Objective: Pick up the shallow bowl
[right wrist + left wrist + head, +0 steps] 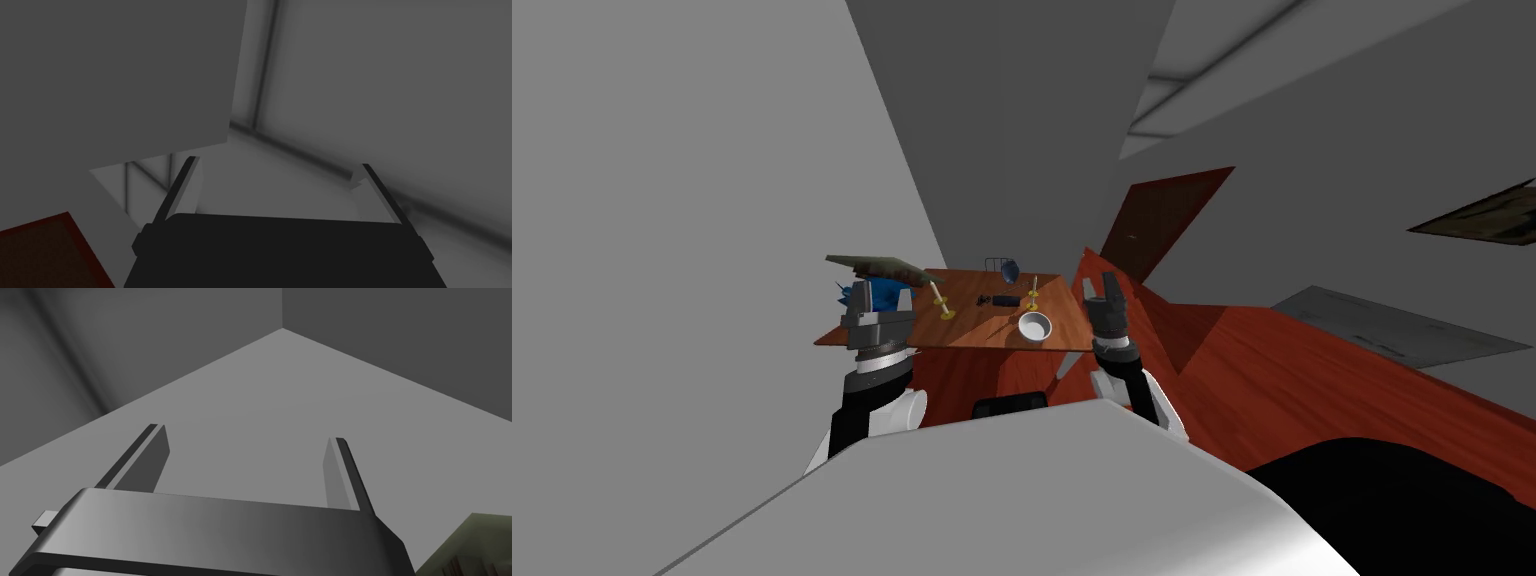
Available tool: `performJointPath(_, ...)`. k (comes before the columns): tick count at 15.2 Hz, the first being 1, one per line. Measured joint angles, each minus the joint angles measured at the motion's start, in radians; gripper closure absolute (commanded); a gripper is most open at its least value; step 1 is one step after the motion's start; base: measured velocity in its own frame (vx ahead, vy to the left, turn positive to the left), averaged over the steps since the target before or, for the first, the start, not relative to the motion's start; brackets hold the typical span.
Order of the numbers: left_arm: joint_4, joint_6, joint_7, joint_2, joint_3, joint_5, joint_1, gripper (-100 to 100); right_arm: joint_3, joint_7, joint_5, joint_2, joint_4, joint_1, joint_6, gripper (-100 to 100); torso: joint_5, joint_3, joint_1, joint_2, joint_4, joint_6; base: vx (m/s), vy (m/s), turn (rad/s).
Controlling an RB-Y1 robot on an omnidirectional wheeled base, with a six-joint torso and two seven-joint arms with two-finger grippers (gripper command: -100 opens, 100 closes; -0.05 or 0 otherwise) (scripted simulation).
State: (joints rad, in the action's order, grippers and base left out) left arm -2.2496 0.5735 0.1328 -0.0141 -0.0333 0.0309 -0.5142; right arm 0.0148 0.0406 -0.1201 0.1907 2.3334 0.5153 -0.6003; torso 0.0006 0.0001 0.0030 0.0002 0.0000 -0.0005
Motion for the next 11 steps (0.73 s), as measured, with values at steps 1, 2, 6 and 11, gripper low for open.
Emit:
performJointPath(1, 0.000, 0.000, 0.000, 0.000, 0.000, 0.000, 0.000, 0, 0.001, -0.003, -0.003, 0.023, -0.006, 0.003, 0.005, -100, 0.000, 0.000, 0.000, 0.000, 0.000, 0.000, -0.006, 0.049, 0.101)
performJointPath(2, 0.000, 0.000, 0.000, 0.000, 0.000, 0.000, 0.000, 0, 0.004, -0.008, -0.009, 0.045, -0.012, 0.006, 0.012, -100, 0.000, 0.000, 0.000, 0.000, 0.000, 0.000, -0.009, 0.045, 0.084)
performJointPath(6, 0.000, 0.000, 0.000, 0.000, 0.000, 0.000, 0.000, 0, 0.009, -0.021, -0.023, 0.124, -0.044, 0.009, 0.029, -100, 0.000, 0.000, 0.000, 0.000, 0.000, 0.000, -0.002, 0.043, 0.082)
performJointPath(11, 0.000, 0.000, 0.000, 0.000, 0.000, 0.000, 0.000, 0, 0.022, -0.044, -0.048, 0.230, -0.095, 0.009, 0.064, -100, 0.000, 0.000, 0.000, 0.000, 0.000, 0.000, 0.004, 0.054, 0.102)
